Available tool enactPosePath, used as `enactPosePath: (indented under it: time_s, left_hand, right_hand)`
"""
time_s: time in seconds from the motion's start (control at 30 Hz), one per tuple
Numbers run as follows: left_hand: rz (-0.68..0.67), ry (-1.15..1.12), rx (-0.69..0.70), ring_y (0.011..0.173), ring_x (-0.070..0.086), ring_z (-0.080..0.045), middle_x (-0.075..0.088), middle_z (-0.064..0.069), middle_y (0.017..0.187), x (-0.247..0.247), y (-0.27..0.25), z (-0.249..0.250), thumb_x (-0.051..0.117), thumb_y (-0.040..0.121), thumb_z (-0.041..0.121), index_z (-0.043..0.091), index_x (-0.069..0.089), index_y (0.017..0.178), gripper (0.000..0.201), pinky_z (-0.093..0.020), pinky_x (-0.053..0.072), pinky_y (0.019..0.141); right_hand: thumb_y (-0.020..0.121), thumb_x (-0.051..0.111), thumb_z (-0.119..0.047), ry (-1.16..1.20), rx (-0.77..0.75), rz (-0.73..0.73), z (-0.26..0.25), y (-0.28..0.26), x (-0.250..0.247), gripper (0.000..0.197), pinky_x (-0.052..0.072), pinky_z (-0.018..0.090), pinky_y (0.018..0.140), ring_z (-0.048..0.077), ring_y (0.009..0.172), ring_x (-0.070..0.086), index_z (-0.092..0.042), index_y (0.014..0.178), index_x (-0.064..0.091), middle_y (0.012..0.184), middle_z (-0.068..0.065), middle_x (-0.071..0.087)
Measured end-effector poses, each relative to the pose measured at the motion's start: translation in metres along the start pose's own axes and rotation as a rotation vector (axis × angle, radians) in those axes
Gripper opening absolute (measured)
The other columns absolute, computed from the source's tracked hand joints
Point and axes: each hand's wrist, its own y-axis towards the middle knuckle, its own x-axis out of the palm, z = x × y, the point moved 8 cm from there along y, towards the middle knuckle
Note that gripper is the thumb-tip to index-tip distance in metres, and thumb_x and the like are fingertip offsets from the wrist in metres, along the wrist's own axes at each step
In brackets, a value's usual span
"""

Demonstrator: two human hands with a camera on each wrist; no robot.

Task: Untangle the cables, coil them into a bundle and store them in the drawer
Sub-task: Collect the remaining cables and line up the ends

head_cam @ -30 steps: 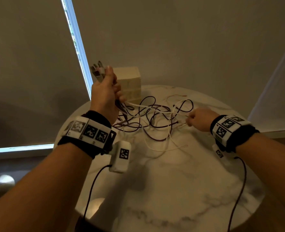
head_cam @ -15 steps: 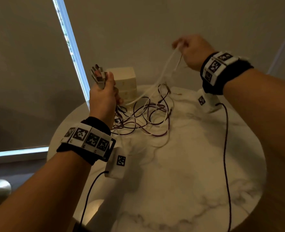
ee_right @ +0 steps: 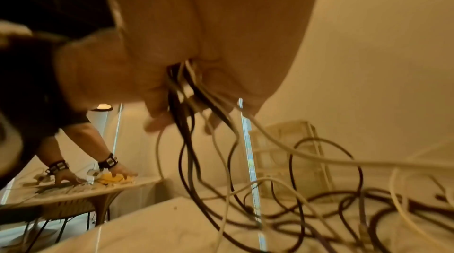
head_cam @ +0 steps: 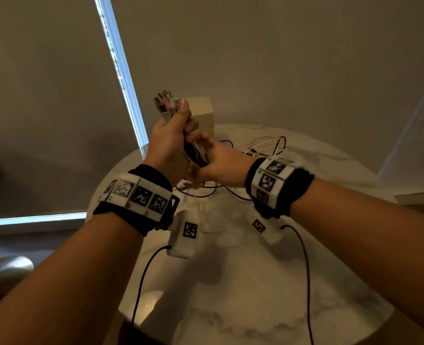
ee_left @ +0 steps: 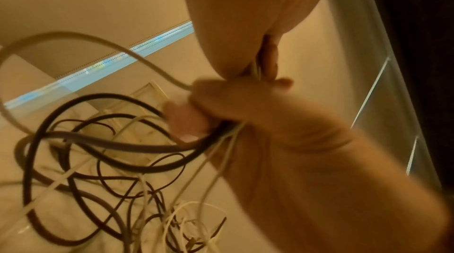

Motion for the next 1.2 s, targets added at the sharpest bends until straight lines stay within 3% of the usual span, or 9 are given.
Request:
enactPosePath:
  time_s: [0.17,0.3,0.47,0.57,0.67,0.8,0.97,1.03,1.2]
  left_hand:
    - [0.009,0.04,0.033,0.052,0.031,-0.008,0.036,0.004,0.063,-0.019,-0.003,0.009,0.05,0.107,0.03,0.017,0.05,0.081,0.029,-0.023,0.04,0.052]
    - [0.06,-0.075,0.027,0.05,0.03,-0.007,0.035,0.005,0.061,-0.023,0.002,0.006,0.051,0.107,0.03,0.016,0.052,0.082,0.028,-0.022,0.04,0.05]
    - [0.049,-0.113,0.041,0.046,0.032,-0.006,0.036,0.006,0.058,-0.005,0.01,0.01,0.05,0.107,0.029,0.015,0.052,0.079,0.032,-0.021,0.038,0.048]
    - [0.074,-0.096,0.08,0.046,0.029,-0.006,0.034,0.006,0.057,-0.014,0.013,0.026,0.051,0.107,0.03,0.016,0.049,0.078,0.032,-0.02,0.033,0.045]
    - [0.214,-0.124,0.122,0.042,0.022,-0.005,0.03,0.008,0.051,-0.047,0.018,0.048,0.049,0.108,0.028,0.02,0.043,0.069,0.04,-0.018,0.023,0.039]
    - [0.364,0.008,0.143,0.044,0.019,-0.008,0.025,0.007,0.054,-0.095,0.024,0.053,0.055,0.103,0.03,0.024,0.039,0.069,0.038,-0.021,0.019,0.04]
    - [0.371,0.262,0.257,0.041,0.029,-0.007,0.035,0.011,0.048,-0.082,0.014,0.051,0.057,0.102,0.026,0.021,0.048,0.071,0.033,-0.02,0.026,0.042]
    - [0.389,0.41,0.297,0.04,0.036,-0.005,0.042,0.01,0.052,-0.073,0.014,0.054,0.059,0.101,0.029,0.02,0.051,0.074,0.03,-0.02,0.032,0.041]
    - [0.41,0.75,0.23,0.049,0.046,-0.014,0.057,0.002,0.064,-0.088,0.016,0.041,0.064,0.094,0.037,0.021,0.061,0.071,0.029,-0.034,0.041,0.059]
  right_hand:
    - [0.094,0.066,-0.022,-0.218,0.029,0.051,0.018,-0.007,-0.009,0.02,0.043,0.014,0.056,0.0,0.057,0.054,-0.008,0.108,0.069,0.075,-0.004,0.062]
    - [0.085,0.076,-0.033,-0.18,0.02,-0.063,0.005,-0.011,-0.01,0.058,0.039,0.002,0.074,-0.02,0.084,0.053,-0.036,0.138,0.053,0.105,-0.031,0.061]
    - [0.08,0.076,-0.035,-0.021,0.003,0.018,0.0,0.002,-0.004,0.042,0.052,0.041,0.094,0.029,0.099,0.067,-0.002,0.107,0.07,0.107,0.024,0.069]
    - [0.089,0.07,-0.029,-0.155,0.088,-0.011,0.029,-0.006,-0.011,0.026,0.046,0.01,0.067,0.002,0.066,0.064,-0.004,0.083,0.075,0.074,0.0,0.074]
    - [0.092,0.066,-0.032,-0.552,0.267,-0.075,0.077,-0.026,-0.032,0.022,0.049,0.024,0.071,0.011,0.069,0.065,-0.019,0.074,0.067,0.077,0.0,0.074]
    - [0.093,0.06,-0.048,-0.833,0.335,0.183,0.077,-0.033,-0.116,0.023,0.044,0.031,0.075,0.025,0.085,0.064,-0.029,0.08,0.06,0.076,-0.003,0.06]
    - [0.091,0.058,-0.034,-1.212,0.168,0.725,-0.032,-0.026,-0.212,0.015,0.012,0.048,0.119,0.03,0.104,0.059,-0.025,0.1,0.066,0.084,0.0,0.058]
    - [0.089,0.059,-0.027,-1.213,0.066,0.812,-0.058,-0.023,-0.22,0.014,0.027,0.047,0.114,0.033,0.103,0.058,-0.021,0.1,0.066,0.091,0.007,0.064]
    - [0.086,0.072,-0.043,-1.068,0.331,0.101,0.04,-0.017,-0.158,0.023,0.039,0.028,0.069,0.024,0.082,0.056,-0.023,0.095,0.065,0.093,0.005,0.067]
